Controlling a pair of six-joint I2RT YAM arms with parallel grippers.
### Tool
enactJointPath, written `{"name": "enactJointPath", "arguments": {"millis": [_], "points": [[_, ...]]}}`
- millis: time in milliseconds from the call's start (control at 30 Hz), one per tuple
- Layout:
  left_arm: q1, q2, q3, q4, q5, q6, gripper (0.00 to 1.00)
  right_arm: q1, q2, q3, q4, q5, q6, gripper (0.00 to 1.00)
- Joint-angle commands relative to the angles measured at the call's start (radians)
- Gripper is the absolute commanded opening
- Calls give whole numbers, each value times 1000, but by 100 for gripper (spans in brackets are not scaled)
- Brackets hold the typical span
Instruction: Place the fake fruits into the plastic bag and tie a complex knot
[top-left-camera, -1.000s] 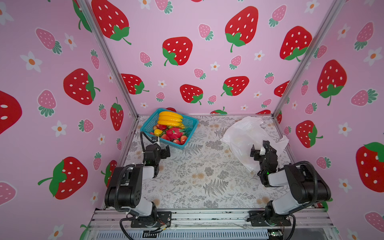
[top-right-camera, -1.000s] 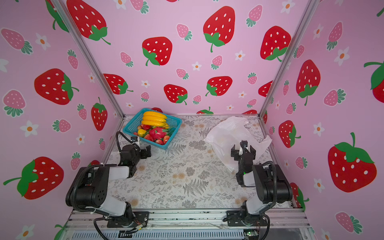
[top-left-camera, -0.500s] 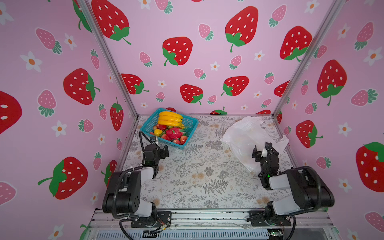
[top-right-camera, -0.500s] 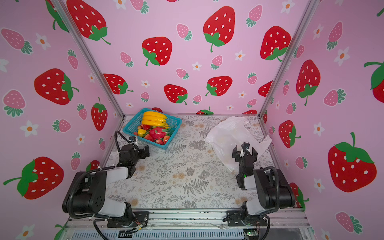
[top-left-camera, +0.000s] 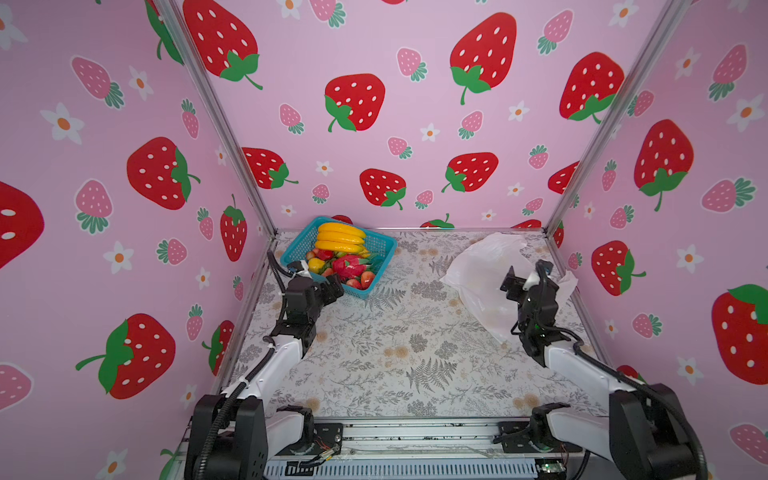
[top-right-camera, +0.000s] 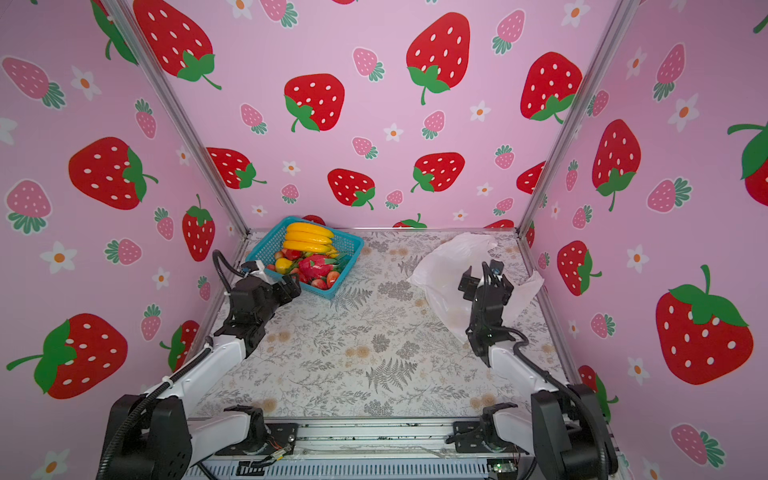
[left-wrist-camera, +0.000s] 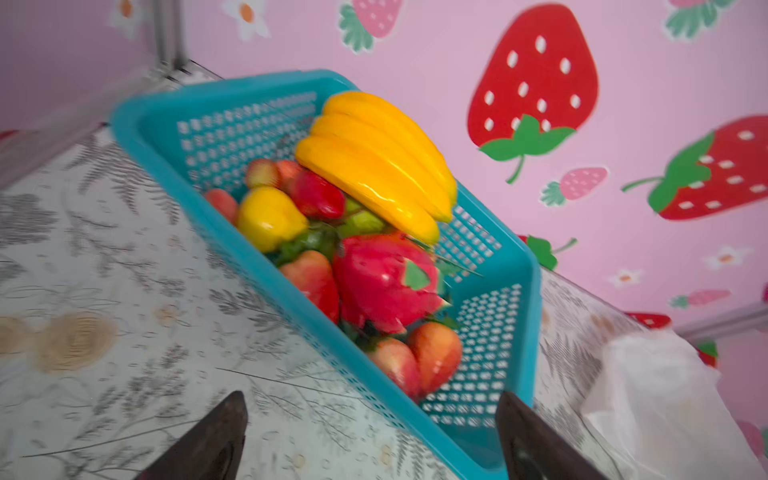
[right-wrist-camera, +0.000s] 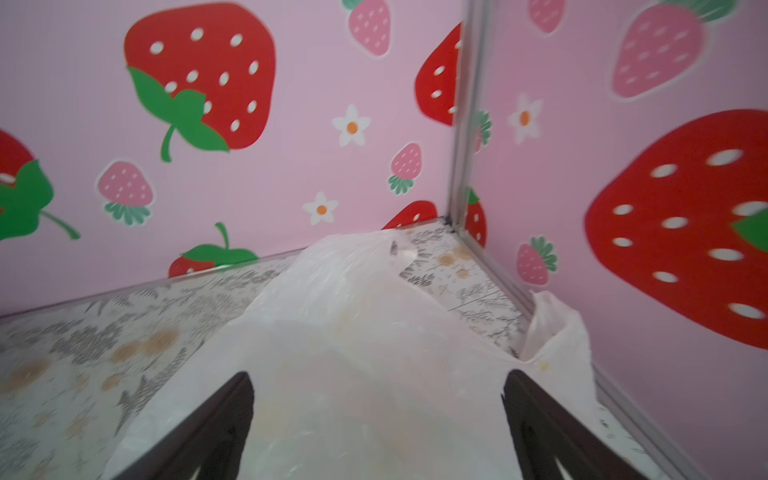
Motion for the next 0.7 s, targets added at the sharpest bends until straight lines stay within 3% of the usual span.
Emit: {"name": "enactJointPath", "arguments": {"millis": [0,100,300,400,533,667], "points": [[-132,8,139,-115,41,2,95,13,160,157,-240,-220,-5,97],[-229,37,192,-148,9,36,95,45,344,319,-347,-332,-5,96],[-296,66,233,-176,0,48,95,121,580,501,-435,-338,-1,91],[-303,74,243,-194,-4,56,95,122,656,564,-456,-409,-15,79],[-309,85,244,-207,-4,58,95,123,703,601,-519,-644,-61,62],[-314,82,240,-229,-9,57,96,123,603,492,-609,-927,-117,52]]}}
